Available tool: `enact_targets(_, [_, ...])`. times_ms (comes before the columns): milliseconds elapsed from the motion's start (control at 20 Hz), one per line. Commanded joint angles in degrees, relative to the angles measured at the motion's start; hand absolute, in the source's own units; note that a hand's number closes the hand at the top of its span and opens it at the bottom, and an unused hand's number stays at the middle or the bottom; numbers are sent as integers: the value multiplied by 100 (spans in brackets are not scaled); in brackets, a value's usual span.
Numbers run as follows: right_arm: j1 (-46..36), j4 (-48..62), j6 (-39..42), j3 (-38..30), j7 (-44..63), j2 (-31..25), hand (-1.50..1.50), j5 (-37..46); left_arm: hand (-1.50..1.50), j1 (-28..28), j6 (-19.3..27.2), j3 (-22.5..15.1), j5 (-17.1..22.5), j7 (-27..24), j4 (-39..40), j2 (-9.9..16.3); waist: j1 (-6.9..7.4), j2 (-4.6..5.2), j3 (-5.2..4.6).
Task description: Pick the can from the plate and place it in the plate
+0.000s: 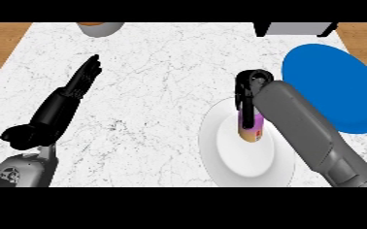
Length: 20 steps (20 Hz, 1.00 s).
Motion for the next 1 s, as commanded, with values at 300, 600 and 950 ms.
enact_targets(300, [-651, 62, -4090, 197, 1839, 695, 150, 2542, 0, -122, -79, -24, 39, 93, -37, 11, 148, 96, 40])
enact_targets(600, [-1318, 382, -4953, 329, 2874, 1461, 150, 3756, 0, -220, -139, -3, 78, 130, 6, 9, 140, 106, 31])
enact_targets(950, [-1520, 494, -5147, -6, 3213, 1615, 150, 4659, 0, -81, -36, 69, 29, 162, -168, -11, 29, 75, 39])
